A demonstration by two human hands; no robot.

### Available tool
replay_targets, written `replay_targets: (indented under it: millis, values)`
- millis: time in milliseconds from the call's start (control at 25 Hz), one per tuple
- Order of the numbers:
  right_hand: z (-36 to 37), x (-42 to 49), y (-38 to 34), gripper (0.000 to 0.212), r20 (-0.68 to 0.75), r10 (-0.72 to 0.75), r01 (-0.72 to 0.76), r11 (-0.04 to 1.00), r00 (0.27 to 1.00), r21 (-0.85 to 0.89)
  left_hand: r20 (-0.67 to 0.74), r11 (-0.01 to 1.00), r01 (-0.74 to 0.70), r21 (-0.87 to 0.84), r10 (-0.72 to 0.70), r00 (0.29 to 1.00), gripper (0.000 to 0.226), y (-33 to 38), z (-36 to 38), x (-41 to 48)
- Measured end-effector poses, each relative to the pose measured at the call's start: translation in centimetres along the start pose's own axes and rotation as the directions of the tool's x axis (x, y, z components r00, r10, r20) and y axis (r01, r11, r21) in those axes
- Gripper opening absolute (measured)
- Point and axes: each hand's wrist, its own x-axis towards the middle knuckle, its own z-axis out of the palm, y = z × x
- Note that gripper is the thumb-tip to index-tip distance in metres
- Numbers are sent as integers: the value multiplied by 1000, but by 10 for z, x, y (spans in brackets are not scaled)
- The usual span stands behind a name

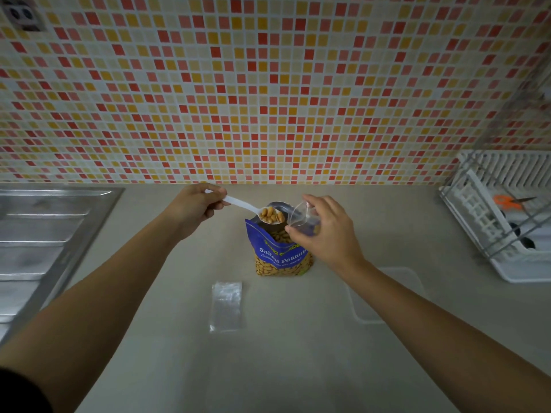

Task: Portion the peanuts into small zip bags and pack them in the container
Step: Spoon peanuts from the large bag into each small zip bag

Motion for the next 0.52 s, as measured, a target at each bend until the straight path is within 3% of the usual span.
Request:
replay_targets:
  millis: [520]
  values:
    - [6,10,0,60,43,93,-93,996,995,-2,11,996,-44,-74,45,999,10,27,2,0]
